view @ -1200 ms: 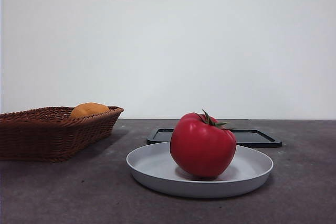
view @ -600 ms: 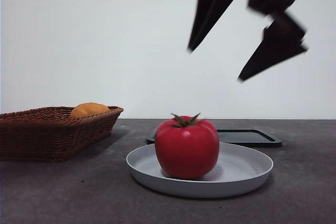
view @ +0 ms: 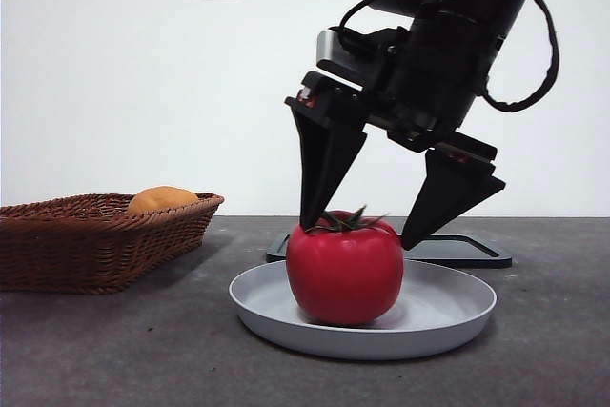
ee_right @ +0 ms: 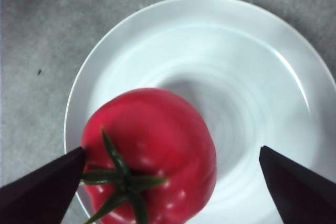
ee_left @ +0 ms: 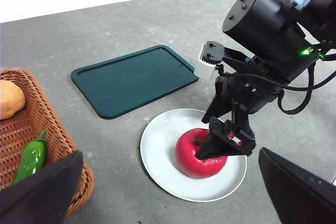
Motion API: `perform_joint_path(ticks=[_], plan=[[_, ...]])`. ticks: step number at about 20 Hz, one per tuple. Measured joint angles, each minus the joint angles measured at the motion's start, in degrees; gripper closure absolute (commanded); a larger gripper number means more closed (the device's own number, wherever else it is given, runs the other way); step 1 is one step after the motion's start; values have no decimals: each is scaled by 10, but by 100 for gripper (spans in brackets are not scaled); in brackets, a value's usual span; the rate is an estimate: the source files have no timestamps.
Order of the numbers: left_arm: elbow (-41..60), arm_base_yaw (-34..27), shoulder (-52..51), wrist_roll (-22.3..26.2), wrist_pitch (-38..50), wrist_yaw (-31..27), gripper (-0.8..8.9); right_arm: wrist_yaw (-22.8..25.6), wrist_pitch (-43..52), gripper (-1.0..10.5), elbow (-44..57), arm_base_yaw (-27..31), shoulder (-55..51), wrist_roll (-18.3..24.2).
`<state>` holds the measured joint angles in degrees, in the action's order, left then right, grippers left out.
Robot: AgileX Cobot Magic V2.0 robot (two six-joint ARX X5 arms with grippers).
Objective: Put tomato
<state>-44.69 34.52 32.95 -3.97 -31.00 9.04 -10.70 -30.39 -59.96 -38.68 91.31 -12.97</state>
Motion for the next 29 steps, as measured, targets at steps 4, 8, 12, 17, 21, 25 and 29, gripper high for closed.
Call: perform_joint_path(ticks=[4,8,12,17,21,25,29], plan=[[0,0,0,0,0,0,94,0,11,244,-2,-14,20,-8],[0,0,0,0,0,0,94,0,11,244,-2,-19,35,-8],[0,0,0,0,0,0,94,1,23,346,-2,-19,50,-8],[0,0,0,0,0,0,94,-13,10,482,-2,-19,58,-22],[0,0,0,0,0,0,94,-10,-2,378,-2,-19,58,-24],[0,0,0,0,0,0,94,-10,-3,382,-2,-19,58,-26],[0,0,0,0,0,0,94,19,3,515,-2,-19,58,-26]])
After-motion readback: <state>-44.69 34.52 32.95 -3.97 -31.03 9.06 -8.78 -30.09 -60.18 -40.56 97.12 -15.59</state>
